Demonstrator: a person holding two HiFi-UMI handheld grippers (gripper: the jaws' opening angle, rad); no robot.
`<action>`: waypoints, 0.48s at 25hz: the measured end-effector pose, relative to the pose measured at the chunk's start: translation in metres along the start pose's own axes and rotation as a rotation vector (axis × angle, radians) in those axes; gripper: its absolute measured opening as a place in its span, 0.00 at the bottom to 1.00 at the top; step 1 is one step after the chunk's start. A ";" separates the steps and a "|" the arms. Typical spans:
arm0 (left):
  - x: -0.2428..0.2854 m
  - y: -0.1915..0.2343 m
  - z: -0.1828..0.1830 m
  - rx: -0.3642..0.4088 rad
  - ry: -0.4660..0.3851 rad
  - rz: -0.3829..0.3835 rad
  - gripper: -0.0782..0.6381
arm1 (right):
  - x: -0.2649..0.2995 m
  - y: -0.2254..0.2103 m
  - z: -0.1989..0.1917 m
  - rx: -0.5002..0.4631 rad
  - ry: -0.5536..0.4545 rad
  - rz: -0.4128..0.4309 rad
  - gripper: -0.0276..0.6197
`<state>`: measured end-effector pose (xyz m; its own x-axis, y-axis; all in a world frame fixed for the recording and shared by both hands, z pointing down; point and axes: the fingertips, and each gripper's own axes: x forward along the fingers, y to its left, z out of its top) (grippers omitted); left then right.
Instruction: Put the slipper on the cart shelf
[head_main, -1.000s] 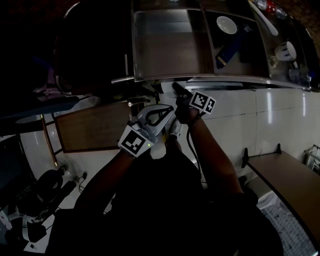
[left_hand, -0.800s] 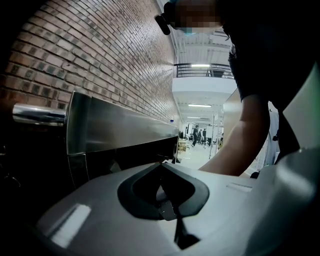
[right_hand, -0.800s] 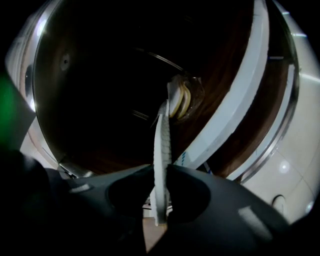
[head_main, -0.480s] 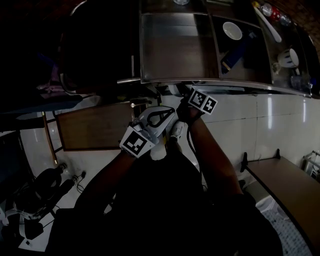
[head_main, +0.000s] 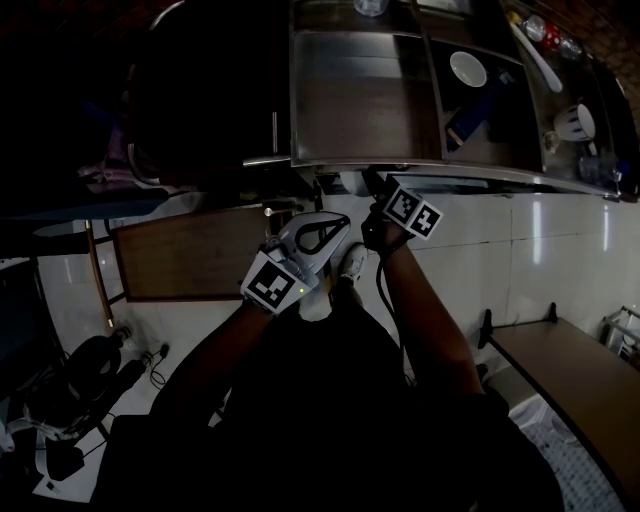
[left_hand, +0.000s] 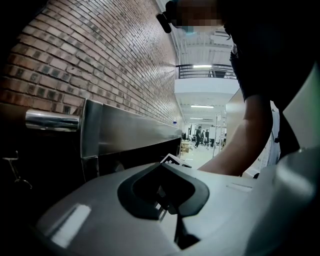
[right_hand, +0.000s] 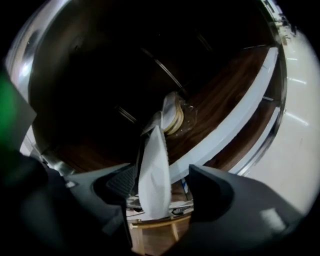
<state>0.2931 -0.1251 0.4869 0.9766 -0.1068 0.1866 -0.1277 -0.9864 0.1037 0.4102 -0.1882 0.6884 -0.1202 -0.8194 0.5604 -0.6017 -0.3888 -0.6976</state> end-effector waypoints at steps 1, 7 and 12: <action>-0.001 0.001 0.000 -0.004 0.007 0.005 0.12 | -0.004 0.003 -0.001 0.000 -0.001 0.014 0.55; 0.005 0.003 0.002 0.032 -0.005 0.000 0.11 | -0.046 0.004 0.002 -0.013 -0.046 0.032 0.55; -0.006 0.005 0.013 0.072 -0.041 -0.019 0.11 | -0.081 0.014 -0.004 -0.017 -0.097 0.027 0.55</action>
<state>0.2893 -0.1307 0.4733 0.9852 -0.0918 0.1448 -0.0979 -0.9946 0.0356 0.4082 -0.1250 0.6351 -0.0600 -0.8669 0.4949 -0.6128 -0.3594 -0.7038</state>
